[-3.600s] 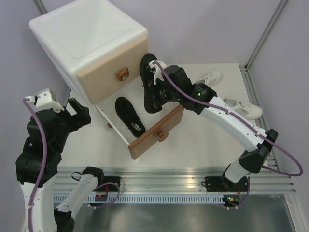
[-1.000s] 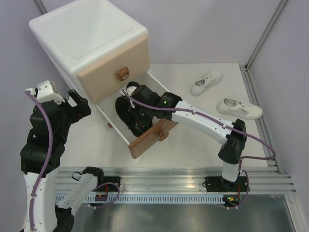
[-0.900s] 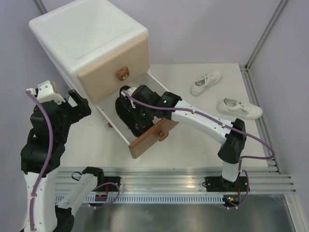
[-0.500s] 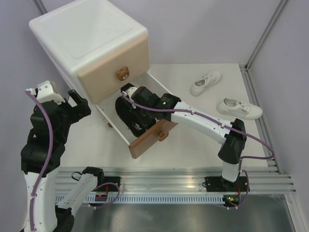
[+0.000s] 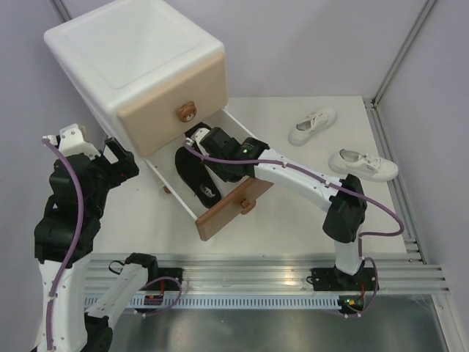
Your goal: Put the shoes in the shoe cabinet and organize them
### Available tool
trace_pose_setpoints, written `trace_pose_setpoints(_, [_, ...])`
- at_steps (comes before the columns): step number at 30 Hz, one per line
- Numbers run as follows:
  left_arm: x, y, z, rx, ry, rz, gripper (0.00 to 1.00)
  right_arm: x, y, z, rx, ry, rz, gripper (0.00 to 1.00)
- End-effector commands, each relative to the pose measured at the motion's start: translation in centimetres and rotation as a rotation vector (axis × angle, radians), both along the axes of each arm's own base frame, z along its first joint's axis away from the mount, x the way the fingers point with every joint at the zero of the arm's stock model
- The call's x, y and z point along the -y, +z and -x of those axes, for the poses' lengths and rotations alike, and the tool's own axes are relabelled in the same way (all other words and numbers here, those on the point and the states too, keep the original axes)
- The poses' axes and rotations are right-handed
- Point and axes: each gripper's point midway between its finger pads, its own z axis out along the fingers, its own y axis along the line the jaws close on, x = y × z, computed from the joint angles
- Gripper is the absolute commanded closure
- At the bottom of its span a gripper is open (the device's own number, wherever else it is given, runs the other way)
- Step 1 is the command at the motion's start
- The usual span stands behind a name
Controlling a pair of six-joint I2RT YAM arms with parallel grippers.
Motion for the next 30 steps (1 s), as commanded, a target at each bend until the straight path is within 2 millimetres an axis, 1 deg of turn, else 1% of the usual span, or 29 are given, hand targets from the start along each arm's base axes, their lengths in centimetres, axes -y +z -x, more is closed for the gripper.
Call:
trace_pose_setpoints(1, [0.3, -0.1, 0.2, 0.026, -0.006, 0.031, 0.0, -1.6, 2.5, -2.7, 0.102, -0.054, -0.073, 1.0])
trace_pose_setpoints(3, [0.3, -0.7, 0.3, 0.012, -0.004, 0.035, 0.0, -1.6, 2.0, -3.0, 0.096, -0.069, -0.063, 0.99])
trace_pose_setpoints(4, [0.2, -0.8, 0.3, 0.01, 0.003, 0.034, 0.0, -1.7, 1.4, -2.8, 0.073, -0.102, -0.071, 1.0])
trace_pose_setpoints(8, [-0.1, -0.6, 0.5, 0.017, 0.018, 0.027, 0.0, -1.8, 0.7, -2.8, 0.047, -0.138, -0.069, 1.0])
trace_pose_setpoints(9, [-0.1, -0.5, 0.5, 0.018, 0.018, 0.028, 0.0, -1.8, 0.9, -3.1, 0.051, -0.153, -0.073, 1.0])
trace_pose_setpoints(10, [-0.1, -0.5, 0.4, 0.017, 0.019, 0.027, 0.0, -1.6, 0.2, -3.0, 0.037, -0.164, -0.048, 1.0])
trace_pose_setpoints(19, [0.1, -1.0, -0.3, -0.012, 0.013, 0.026, 0.0, -1.6, -1.0, -3.3, 0.004, -0.231, -0.016, 1.0])
trace_pose_setpoints(30, [0.3, -1.5, -0.7, -0.028, 0.008, 0.023, 0.0, -0.9, -2.6, -1.8, -0.07, -0.222, 0.054, 1.0])
